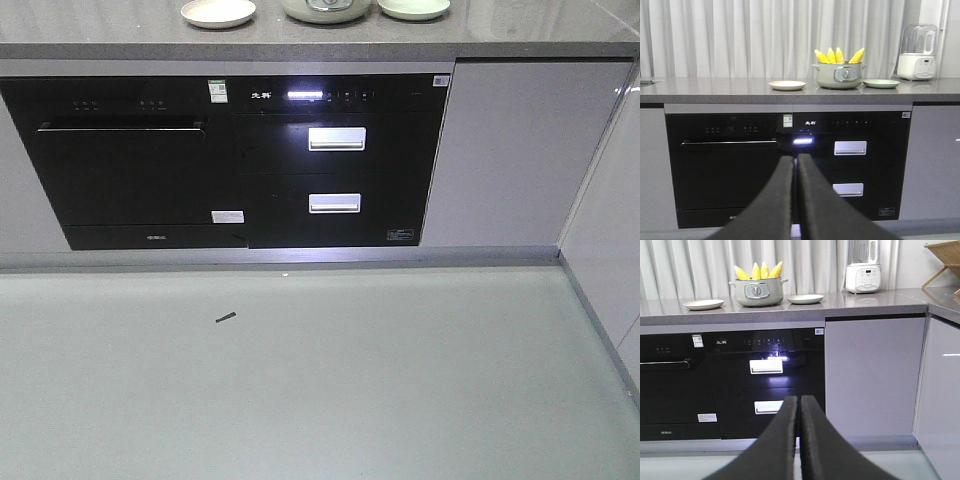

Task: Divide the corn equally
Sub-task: 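Drive the base toward the counter with the pot and plates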

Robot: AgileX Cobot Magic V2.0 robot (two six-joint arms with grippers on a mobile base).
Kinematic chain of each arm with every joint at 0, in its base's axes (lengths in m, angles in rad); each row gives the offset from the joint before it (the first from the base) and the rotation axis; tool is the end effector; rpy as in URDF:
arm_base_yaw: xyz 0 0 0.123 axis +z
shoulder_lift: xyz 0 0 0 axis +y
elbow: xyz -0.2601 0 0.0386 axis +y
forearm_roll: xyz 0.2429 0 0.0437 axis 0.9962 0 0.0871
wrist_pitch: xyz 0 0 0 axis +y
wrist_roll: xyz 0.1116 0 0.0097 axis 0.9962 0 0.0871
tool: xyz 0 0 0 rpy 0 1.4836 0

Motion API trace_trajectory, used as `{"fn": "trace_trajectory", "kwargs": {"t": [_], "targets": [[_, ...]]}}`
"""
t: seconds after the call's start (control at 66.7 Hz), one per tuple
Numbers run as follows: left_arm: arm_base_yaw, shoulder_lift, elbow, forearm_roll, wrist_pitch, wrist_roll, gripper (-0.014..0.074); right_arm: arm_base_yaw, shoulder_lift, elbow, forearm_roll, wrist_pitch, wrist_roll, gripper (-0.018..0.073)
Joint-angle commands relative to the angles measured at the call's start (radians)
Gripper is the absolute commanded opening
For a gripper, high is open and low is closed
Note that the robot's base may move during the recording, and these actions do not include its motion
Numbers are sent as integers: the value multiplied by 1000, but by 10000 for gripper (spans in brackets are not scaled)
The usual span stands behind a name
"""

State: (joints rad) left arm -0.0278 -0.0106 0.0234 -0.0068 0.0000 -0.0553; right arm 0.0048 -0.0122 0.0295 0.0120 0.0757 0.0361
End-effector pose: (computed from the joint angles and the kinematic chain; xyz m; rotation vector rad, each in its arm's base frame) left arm 0.0946 -0.0026 0.2077 -0.0257 1.4966 -0.0725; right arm 0.0951 0.0006 0.1972 0.0334 1.5764 0.0421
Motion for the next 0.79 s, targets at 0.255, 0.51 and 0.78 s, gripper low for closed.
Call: {"fn": "trace_trajectory", "kwargs": {"t": [0.255,0.51,0.78], "targets": [[3,-15,13,-2,-65,-7,-6,-3,-3,10,-6,-76,-10,-5],[3,-15,13,-2,-65,-7,-6,-3,-3,10,-6,-76,-10,-5],[3,-15,13,-2,-65,-7,-6,-3,-3,10,-6,-76,-10,-5]]}}
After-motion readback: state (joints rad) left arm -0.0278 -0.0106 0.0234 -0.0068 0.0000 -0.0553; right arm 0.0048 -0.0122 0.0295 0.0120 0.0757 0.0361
